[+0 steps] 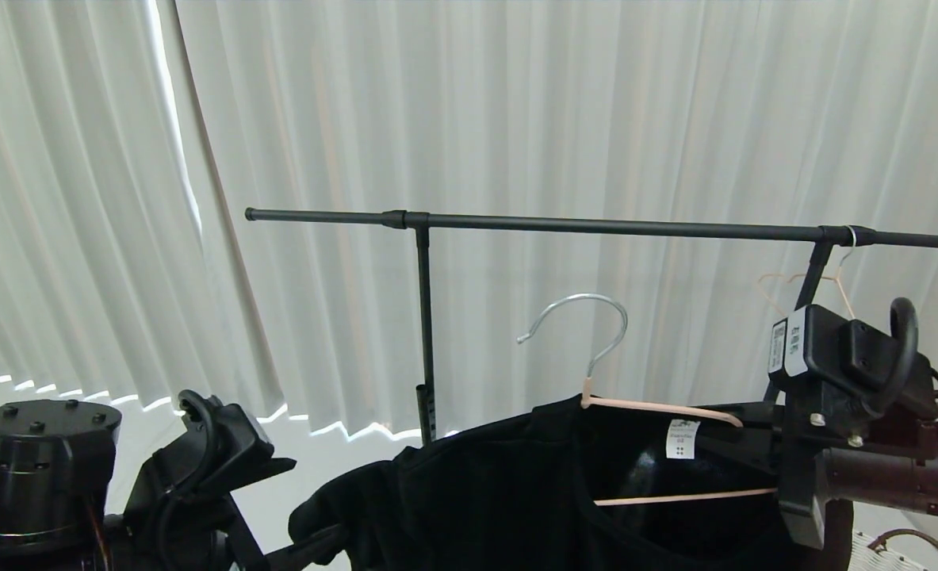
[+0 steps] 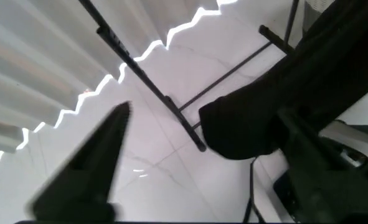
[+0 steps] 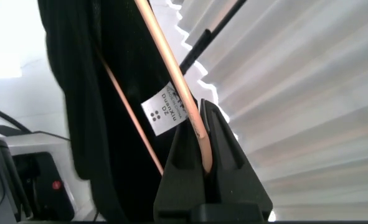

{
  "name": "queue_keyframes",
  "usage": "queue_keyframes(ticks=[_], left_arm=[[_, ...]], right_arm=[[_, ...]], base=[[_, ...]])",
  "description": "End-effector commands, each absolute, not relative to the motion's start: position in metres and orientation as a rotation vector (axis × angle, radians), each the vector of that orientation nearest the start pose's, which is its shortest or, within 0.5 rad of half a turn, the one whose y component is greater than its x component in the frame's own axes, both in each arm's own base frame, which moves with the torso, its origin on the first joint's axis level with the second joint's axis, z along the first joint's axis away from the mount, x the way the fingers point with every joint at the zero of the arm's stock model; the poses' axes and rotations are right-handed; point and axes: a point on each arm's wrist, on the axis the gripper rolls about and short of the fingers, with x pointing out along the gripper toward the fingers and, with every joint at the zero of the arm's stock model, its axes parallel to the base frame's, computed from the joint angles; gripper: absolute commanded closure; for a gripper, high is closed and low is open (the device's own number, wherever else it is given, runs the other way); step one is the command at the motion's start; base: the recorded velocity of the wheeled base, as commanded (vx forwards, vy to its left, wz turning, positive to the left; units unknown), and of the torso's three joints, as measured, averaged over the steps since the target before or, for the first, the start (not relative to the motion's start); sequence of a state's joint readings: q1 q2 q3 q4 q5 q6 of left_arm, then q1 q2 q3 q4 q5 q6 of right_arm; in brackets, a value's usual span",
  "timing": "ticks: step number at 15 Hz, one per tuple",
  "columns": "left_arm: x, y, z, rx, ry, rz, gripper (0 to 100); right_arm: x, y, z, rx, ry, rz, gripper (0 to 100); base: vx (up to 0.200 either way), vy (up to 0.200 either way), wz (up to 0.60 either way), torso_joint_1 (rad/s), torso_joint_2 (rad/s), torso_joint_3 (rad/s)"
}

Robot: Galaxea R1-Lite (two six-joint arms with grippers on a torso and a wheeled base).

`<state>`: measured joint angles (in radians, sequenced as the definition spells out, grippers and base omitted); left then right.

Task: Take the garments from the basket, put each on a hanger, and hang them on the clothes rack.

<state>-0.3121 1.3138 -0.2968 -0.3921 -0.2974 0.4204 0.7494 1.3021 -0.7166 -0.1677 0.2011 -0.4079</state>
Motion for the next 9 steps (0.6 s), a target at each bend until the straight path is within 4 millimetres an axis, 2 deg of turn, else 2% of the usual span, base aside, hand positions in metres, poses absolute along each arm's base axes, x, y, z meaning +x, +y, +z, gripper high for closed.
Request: queue_keyframes(ticks=[1, 3, 9], left_arm=[[0.153, -0.056, 0.121, 0.400, 0.504, -0.716, 100], [0.156, -0.051, 0.122, 0.390, 0.510, -0.680, 100], [0.168, 0.001, 0.127, 0.305, 0.538, -0.365, 100]], right_arm=[[0.142, 0.140, 0.216, -0.487, 0.211, 1.016, 100], [0.142, 0.139, 0.216, -0.486, 0.212, 1.011, 100], [0.156, 0.122, 0.216, -0.466, 0.236, 0.902, 100]], base=[[0.000, 0.000, 0.00, 0.000, 0.00, 0.000], [0.000, 0.000, 0.00, 0.000, 0.00, 0.000], [0.000, 0.000, 0.00, 0.000, 0.00, 0.000]])
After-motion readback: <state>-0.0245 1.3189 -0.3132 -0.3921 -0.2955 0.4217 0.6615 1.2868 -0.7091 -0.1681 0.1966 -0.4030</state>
